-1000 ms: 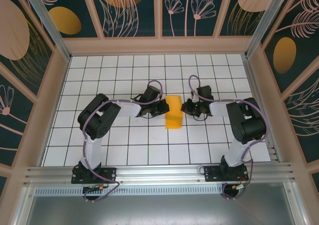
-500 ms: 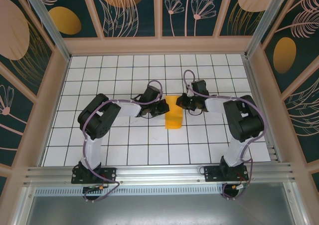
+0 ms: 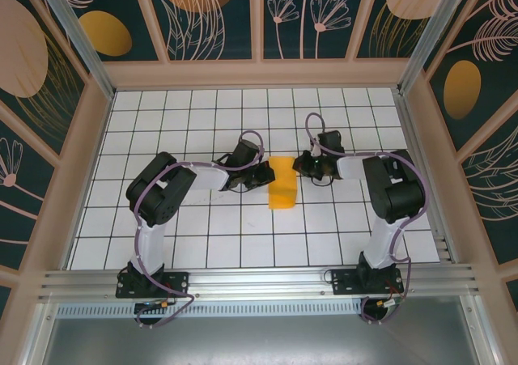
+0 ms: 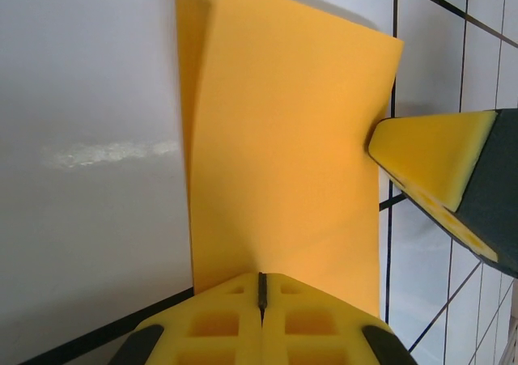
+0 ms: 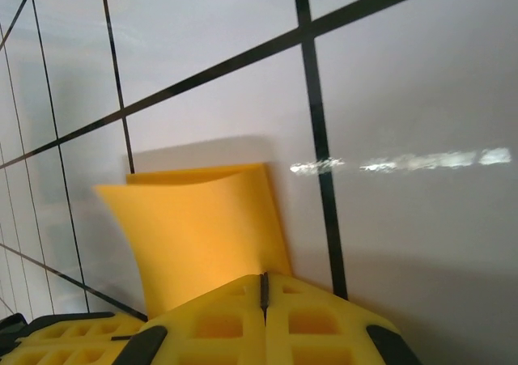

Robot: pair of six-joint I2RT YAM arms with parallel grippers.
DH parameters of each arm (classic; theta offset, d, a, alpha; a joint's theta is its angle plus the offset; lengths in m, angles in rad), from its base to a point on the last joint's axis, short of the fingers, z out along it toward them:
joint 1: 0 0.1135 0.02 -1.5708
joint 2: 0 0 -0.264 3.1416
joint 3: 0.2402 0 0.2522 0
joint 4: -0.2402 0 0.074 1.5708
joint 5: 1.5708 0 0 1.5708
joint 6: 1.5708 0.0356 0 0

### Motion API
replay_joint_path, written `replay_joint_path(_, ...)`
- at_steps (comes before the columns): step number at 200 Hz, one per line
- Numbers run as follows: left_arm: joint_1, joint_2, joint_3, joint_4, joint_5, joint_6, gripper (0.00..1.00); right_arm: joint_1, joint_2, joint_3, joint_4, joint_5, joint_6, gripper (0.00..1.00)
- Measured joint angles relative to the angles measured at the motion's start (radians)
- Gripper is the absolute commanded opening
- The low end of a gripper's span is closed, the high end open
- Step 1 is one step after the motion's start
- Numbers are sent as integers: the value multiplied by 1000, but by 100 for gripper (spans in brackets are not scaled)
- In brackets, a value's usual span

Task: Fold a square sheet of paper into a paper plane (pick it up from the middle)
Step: Fold the square sheet of paper in half at the center of the table.

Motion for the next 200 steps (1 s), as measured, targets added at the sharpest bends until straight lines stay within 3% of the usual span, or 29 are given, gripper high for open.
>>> replay_joint_path(81,0,0,0,0,0,0,1,5,-97,-34,99,-13,0,0)
replay_joint_path(148,0,0,0,0,0,0,1,22,48,22,102,-24,4,0)
replay_joint_path(200,-1,0,-1,1,0,0,1,-30,74,55,96,-19,19,0)
